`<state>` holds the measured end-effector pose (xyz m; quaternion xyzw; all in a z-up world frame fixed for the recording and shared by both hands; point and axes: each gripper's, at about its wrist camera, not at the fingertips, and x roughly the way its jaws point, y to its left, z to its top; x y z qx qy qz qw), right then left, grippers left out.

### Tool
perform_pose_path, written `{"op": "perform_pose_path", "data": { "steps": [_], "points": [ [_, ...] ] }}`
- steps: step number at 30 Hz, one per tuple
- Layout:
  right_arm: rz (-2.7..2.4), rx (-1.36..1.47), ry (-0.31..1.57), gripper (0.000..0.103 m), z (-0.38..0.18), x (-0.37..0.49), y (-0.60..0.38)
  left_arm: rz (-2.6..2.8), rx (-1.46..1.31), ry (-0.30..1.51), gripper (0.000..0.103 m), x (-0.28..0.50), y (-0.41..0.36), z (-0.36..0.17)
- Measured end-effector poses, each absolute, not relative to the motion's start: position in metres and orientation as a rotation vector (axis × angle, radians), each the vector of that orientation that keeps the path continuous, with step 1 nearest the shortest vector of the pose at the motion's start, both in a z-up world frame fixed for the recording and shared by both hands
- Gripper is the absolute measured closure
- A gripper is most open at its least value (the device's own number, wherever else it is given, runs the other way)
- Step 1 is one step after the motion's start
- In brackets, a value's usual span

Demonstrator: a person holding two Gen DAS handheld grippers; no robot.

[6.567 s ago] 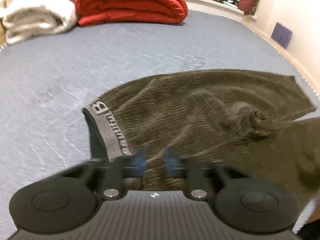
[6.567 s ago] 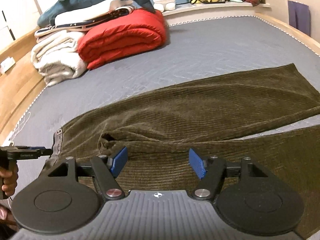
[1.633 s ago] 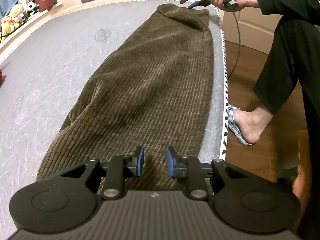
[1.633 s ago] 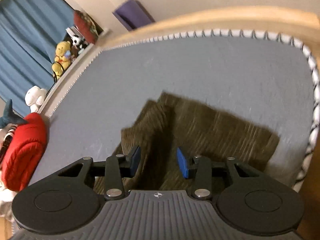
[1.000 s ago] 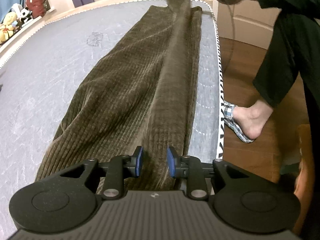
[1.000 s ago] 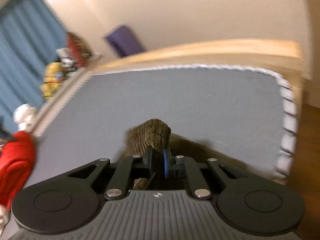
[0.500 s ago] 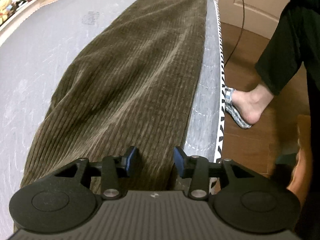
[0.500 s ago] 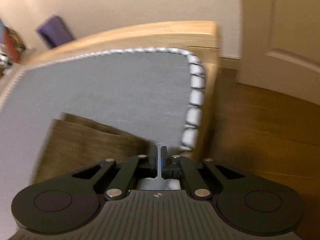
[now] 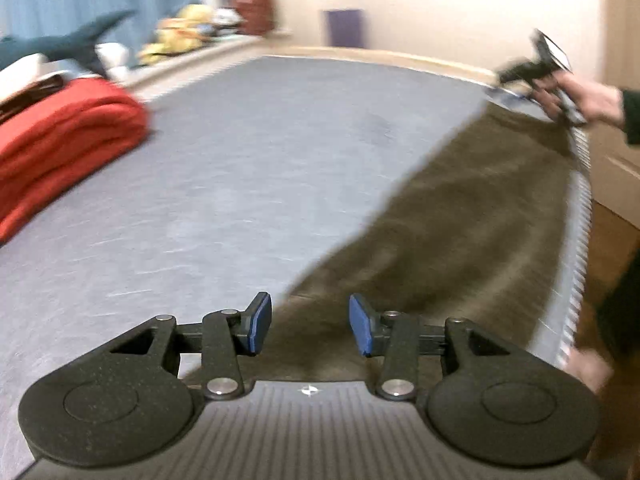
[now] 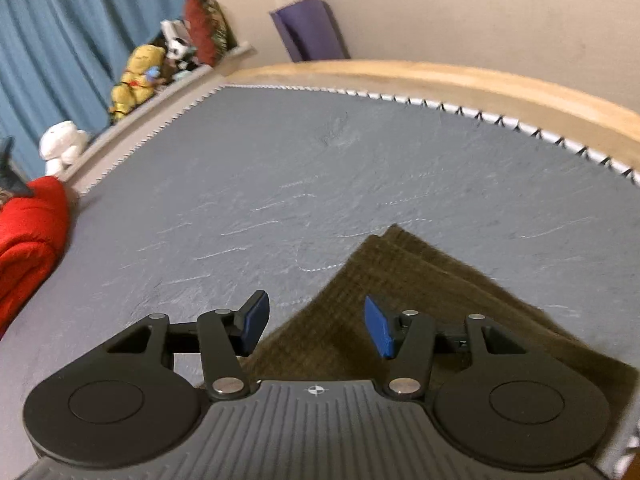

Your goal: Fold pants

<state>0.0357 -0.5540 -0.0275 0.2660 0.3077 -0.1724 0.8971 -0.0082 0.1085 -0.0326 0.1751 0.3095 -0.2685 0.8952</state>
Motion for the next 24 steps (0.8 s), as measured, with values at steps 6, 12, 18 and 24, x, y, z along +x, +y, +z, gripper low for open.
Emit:
{"op": "perform_pose_path", "data": {
  "steps": [6,12,18,24],
  "points": [
    [-0.518,0.611,0.741,0.052,-0.058,0.082,-0.564,-0.452,0.299,0.623,0.054,-0.002,0.134,-0.027],
    [-0.621,0.525,0.692,0.101,-0.050,0.095,-0.560,-0.425,0.293,0.621,0.054,0.003,0.147,-0.023],
    [-0.705,0.589,0.571,0.101,-0.055,0.086,-0.583,-0.438,0.261,0.654,0.054,-0.001,0.160,-0.027],
    [-0.708,0.550,0.559,0.042,-0.046,0.078,-0.572,-0.372,0.232,0.785,0.055,0.005,0.193,-0.047]
  ]
}}
